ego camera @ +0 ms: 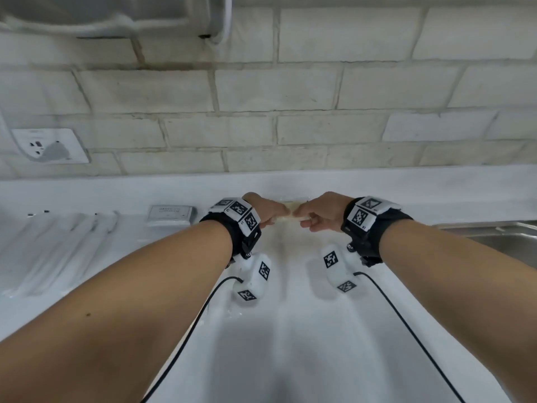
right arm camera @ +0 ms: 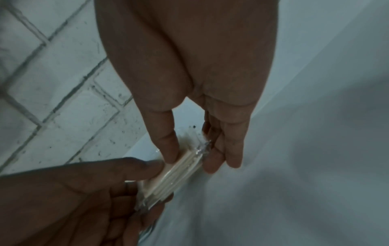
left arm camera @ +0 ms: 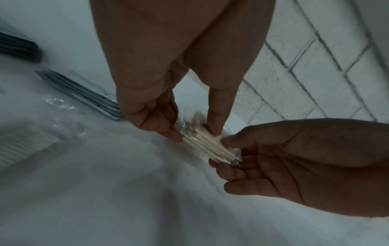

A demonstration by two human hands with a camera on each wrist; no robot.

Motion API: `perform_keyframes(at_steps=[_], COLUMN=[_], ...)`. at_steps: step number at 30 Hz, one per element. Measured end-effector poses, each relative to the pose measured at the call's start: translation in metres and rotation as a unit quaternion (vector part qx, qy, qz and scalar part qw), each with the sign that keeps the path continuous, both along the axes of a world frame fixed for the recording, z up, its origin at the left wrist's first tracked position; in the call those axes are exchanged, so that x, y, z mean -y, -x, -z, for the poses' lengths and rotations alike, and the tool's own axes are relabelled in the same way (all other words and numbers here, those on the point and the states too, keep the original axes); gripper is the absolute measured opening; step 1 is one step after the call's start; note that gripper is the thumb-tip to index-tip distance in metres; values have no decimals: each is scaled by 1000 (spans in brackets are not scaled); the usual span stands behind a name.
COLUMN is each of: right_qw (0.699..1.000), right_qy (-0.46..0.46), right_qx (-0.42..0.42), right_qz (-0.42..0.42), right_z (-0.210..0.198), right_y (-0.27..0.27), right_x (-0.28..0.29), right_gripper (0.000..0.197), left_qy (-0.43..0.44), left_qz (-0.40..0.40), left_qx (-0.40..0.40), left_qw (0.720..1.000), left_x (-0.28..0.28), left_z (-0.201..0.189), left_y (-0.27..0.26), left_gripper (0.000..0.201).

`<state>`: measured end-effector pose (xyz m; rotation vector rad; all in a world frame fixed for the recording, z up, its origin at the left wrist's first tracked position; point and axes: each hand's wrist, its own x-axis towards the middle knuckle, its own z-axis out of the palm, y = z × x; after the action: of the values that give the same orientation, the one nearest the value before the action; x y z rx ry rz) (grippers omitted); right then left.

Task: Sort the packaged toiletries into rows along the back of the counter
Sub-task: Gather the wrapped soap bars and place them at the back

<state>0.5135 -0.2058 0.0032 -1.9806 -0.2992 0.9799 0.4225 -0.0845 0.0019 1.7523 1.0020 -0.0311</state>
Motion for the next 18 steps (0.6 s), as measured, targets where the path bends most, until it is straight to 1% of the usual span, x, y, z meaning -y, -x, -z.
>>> perform_keyframes(at_steps=[4, 7, 10, 13, 16, 18], right_qw=[1000, 999, 999, 997, 992, 983], right_qy=[14, 16, 24, 61, 97, 135], right_qx=[12, 27, 44, 55, 79, 106], right_qz=[7, 20, 15, -9, -34, -64], right_z=[18, 26, 26, 21, 19, 19], right_y=[-14, -22, -26, -25, -23, -20], right_x=[-19, -28, -34, -38, -38, -39], right_gripper=[42, 38, 28, 10, 14, 12], left_qy=[-6, -10, -26, -89, -83, -99], left_qz=[4, 20, 60, 90, 105, 120], left_qx=[-22, -12, -13, -59, -69, -77], left_qw=[1000, 1000, 998, 990, 989, 985], left_x=[-17, -29, -37, -38, -38, -38], left_z=[16, 25, 24, 18, 20, 21], left_y=[-17, -27, -31, -30, -32, -33], left_gripper=[28, 26, 23, 24, 21, 25])
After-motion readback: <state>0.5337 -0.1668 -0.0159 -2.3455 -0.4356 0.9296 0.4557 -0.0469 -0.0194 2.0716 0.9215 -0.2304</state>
